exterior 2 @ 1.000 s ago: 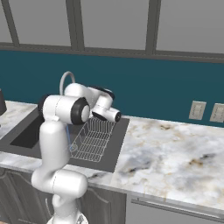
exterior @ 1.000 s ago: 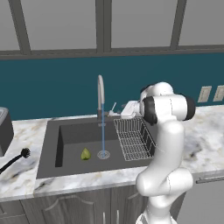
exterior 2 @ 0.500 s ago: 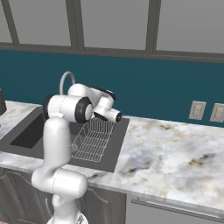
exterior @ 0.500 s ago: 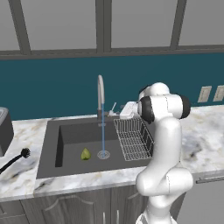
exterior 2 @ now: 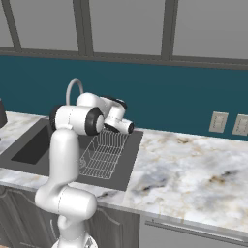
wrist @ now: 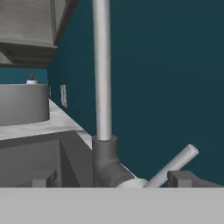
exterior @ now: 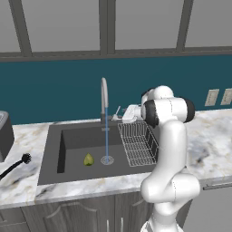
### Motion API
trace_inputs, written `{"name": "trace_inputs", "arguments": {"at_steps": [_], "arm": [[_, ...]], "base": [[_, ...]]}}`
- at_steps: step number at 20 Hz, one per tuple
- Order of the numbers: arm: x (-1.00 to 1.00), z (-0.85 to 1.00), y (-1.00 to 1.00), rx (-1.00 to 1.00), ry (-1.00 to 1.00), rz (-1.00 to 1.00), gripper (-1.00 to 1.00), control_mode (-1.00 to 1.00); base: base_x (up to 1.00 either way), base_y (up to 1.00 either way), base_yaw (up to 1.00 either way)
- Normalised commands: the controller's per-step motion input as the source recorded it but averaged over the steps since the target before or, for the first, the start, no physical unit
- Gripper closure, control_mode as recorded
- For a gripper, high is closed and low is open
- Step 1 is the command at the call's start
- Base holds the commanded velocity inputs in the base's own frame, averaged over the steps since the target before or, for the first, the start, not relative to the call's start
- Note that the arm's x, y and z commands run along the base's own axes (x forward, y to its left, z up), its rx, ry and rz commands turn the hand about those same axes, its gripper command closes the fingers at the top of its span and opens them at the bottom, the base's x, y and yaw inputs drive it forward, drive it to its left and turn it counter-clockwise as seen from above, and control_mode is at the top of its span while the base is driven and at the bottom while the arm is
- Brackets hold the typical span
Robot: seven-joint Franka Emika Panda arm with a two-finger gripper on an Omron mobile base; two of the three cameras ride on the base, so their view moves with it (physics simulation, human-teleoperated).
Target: Turn on the sink faucet. Then move the lemon wedge from the counter to the sink. Turn off the sink. Move the vegetable from the sink to the pot next to the stove. Finally move the pot to the rear center burner.
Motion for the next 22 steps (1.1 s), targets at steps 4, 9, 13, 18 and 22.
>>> {"name": "trace_inputs", "arguments": {"at_steps": [4, 9, 13, 18, 22], "arm": [[0.14, 0.0, 0.14, 0.0, 0.01, 0.06, -1.0, -1.0], [0.15, 0.0, 0.1, 0.0, 0.0, 0.06, -1.0, -1.0], [0.12, 0.0, 0.1, 0.0, 0.0, 0.06, -1.0, -1.0], [0.02, -0.01, 0.04, 0.0, 0.0, 0.02, -1.0, -1.0], [0.0, 0.0, 0.0, 0.0, 0.0, 0.0, -1.0, -1.0]], "base": [[0.0, 0.0, 0.0], [0.0, 0.0, 0.0], [0.0, 0.0, 0.0], [0.0, 0.0, 0.0], [0.0, 0.0, 0.0]]}}
